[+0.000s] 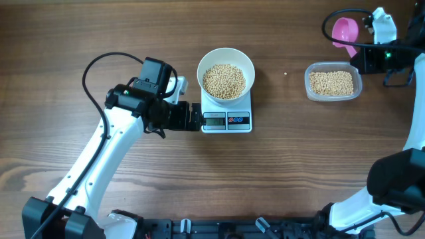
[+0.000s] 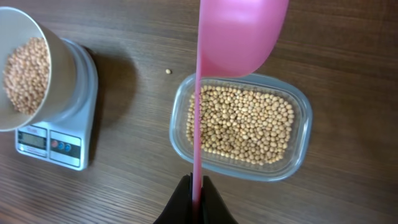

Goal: Scoop item into bowl and weigh 150g on scale
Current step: 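Carry the pink scoop right back above the soybean tub, then hold the pink scoop above the soybean tub with the right gripper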

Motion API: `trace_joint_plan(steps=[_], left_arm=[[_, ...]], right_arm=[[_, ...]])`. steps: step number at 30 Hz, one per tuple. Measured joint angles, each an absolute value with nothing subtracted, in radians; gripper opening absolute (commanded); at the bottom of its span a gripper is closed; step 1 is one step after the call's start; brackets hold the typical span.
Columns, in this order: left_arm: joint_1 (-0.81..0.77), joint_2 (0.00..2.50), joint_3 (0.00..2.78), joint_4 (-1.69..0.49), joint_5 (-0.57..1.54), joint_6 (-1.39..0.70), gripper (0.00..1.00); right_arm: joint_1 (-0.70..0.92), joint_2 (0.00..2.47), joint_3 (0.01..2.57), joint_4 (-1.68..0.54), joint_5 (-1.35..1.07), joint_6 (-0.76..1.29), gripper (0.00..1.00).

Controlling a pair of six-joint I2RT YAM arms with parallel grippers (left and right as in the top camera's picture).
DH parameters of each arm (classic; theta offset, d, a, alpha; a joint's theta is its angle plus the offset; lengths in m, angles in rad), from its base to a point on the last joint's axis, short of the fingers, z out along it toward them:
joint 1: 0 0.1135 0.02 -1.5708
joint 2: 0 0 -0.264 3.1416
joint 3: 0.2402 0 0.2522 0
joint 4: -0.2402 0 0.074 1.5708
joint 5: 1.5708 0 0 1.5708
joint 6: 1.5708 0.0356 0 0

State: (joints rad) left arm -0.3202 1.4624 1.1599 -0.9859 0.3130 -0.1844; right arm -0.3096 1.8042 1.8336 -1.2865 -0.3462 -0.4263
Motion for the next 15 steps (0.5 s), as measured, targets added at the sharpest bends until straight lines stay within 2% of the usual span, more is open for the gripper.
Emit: trace_joint_plan(steps=[15], left_arm=[[-0.32,1.462,1.16,-0.986,0.313,-0.184,1.0]], right_arm=[[-0.31,1.804,1.834,-1.289,-0.252,-0.472,0.04]])
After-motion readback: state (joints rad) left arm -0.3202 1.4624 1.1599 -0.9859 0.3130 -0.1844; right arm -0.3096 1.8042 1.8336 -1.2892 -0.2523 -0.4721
